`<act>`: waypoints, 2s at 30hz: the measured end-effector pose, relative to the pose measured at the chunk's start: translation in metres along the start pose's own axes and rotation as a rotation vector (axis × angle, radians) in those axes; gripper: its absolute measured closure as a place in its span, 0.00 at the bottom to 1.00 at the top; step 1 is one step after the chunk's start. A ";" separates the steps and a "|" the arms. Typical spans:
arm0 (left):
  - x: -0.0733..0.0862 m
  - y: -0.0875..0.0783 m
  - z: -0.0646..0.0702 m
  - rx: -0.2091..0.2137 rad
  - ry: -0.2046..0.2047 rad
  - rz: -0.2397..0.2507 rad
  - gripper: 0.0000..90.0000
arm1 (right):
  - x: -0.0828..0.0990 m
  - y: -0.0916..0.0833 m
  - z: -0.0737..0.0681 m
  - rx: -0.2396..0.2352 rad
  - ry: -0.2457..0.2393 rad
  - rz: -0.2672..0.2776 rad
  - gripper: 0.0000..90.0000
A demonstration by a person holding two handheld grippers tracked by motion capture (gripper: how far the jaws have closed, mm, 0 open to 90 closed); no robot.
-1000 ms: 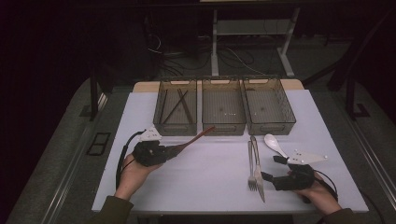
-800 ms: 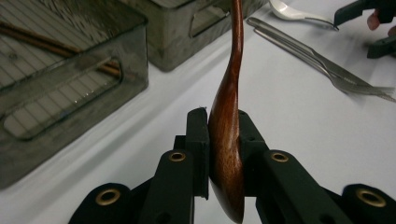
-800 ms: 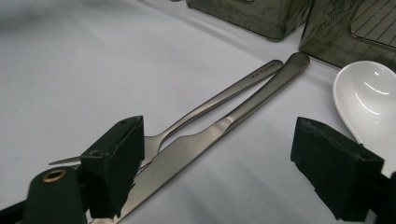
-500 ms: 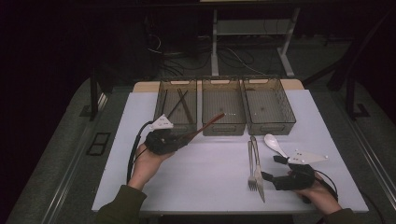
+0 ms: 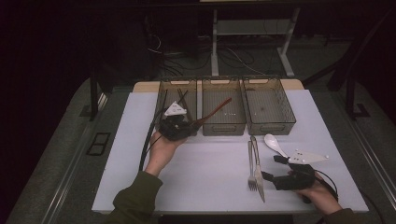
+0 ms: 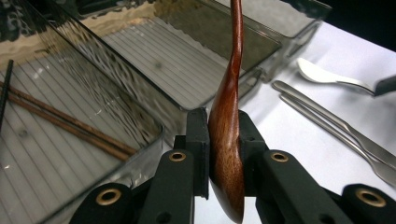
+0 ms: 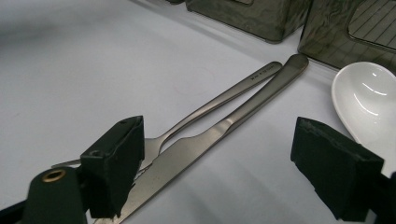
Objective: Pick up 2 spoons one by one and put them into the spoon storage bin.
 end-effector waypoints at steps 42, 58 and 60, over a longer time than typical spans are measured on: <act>-0.043 0.097 -0.027 -0.157 -0.076 -0.190 0.84 | 0.000 -0.004 0.002 -0.002 0.008 0.015 0.19; -0.049 0.082 -0.013 -0.064 -0.017 -0.104 0.52 | 0.000 -0.003 0.002 -0.002 0.004 0.015 0.19; -0.048 0.079 -0.011 -0.044 -0.005 -0.102 0.51 | 0.000 -0.003 0.002 -0.002 0.003 0.015 0.19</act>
Point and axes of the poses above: each handheld gripper's, and its own axes: y roughly forward along the jaws, x roughly out of its underside, z roughly to its right, the point moved 4 cm from there along y, roughly forward along the jaws, and after that the axes turned 8 degrees about x, right-handed, at the moved point
